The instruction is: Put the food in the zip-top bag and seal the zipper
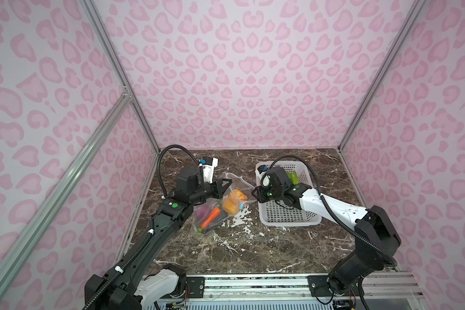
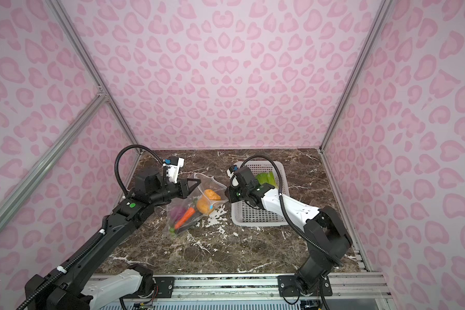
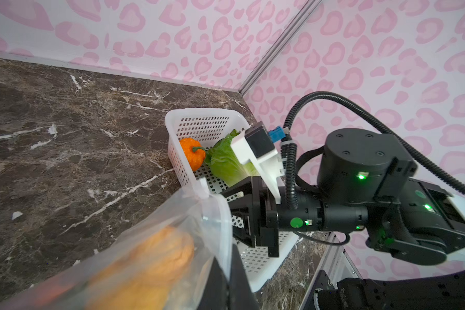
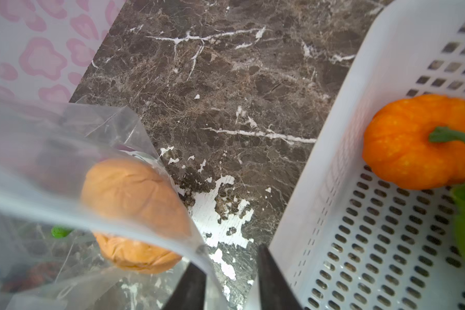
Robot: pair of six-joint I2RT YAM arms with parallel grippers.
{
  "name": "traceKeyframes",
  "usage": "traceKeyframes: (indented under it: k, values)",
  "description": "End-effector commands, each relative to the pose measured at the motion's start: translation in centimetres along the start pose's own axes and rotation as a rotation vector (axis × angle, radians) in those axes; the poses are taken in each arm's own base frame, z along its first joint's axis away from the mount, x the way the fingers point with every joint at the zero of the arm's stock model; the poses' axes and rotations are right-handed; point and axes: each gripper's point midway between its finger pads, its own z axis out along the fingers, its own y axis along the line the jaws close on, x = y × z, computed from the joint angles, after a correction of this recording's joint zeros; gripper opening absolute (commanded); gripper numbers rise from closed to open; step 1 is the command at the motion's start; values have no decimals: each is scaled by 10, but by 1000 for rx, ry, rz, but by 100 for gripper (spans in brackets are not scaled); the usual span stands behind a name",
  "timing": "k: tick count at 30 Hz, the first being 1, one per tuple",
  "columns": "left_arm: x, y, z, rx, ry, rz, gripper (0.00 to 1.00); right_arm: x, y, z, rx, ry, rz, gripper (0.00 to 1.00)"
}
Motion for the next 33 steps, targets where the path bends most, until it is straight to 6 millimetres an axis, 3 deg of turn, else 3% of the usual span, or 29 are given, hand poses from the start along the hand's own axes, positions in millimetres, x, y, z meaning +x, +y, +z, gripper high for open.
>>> traceKeyframes:
  k: [1,7,15,19,25,29,33]
  values:
    - [-6,-4,-4,5,-29,24,2,-8,15,0,-78,-11,46,1]
    - [-15,-8,-13,-11,-59,57,2,-37,41,-18,-183,-92,40,0]
    - [-45,-6,-39,-73,-173,89,2,-102,88,-84,-329,-308,-44,0]
    - [-51,2,-44,-95,-192,86,3,-117,100,-109,-372,-388,-70,0]
    - [-43,14,-36,-95,-147,61,3,-119,100,-115,-379,-433,-79,0]
    - [-38,19,-30,-91,-115,37,3,-116,90,-106,-352,-421,-59,0]
    - [-43,14,-36,-84,-136,55,3,-112,83,-95,-339,-390,-36,0]
